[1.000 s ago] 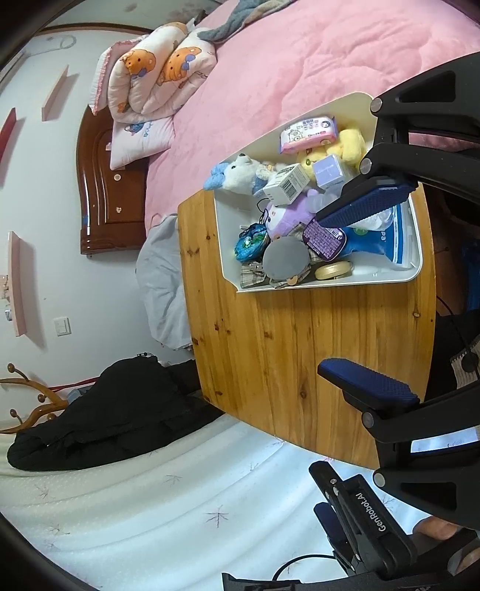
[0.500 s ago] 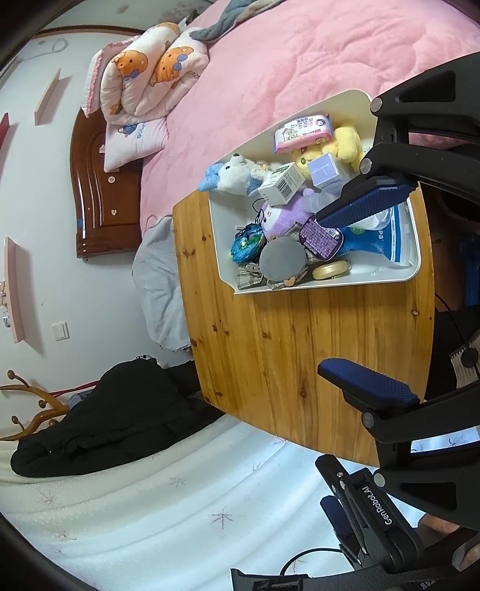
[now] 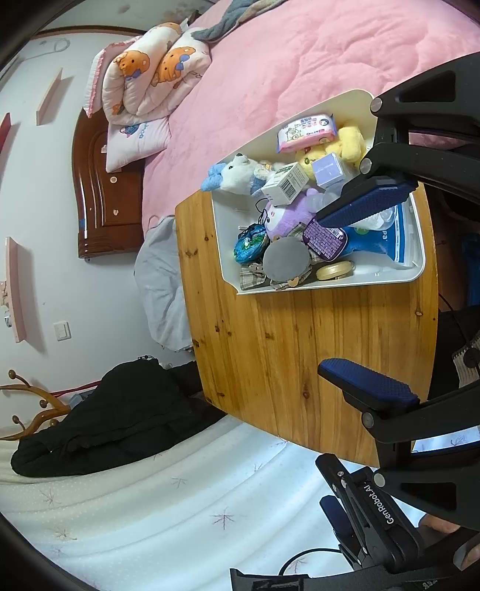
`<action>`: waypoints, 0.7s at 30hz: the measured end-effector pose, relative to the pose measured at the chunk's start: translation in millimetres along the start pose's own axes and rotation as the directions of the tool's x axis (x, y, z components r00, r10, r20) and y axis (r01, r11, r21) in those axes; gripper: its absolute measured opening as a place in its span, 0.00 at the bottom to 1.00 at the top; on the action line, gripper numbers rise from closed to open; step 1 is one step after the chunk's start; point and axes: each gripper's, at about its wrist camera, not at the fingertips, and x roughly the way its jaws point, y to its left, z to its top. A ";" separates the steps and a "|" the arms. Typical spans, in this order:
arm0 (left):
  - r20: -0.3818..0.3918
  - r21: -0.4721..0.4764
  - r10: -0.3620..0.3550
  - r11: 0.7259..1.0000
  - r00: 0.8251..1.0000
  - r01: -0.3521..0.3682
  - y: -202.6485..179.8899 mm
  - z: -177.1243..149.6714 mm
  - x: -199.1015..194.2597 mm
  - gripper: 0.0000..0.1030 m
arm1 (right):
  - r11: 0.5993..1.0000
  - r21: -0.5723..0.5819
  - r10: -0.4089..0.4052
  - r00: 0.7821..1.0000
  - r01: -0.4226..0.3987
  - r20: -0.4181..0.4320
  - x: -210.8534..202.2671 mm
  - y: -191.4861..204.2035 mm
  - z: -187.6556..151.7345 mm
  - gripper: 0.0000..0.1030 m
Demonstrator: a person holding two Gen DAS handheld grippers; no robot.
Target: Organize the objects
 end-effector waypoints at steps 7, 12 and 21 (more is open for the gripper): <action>-0.002 0.002 0.001 1.000 1.000 -0.001 -1.5 1.0 0.6 0.72 | 1.000 0.001 0.000 1.000 0.000 0.000 0.4 -0.4 0.2 0.72; -0.006 0.005 -0.001 1.000 1.000 0.001 -1.9 1.5 2.1 0.72 | 1.000 0.005 0.000 1.000 0.000 0.002 1.6 -0.3 0.3 0.72; -0.012 0.010 -0.002 1.000 1.000 0.002 -2.7 2.1 4.5 0.72 | 1.000 0.007 0.001 1.000 -0.001 0.001 2.5 -0.7 0.3 0.72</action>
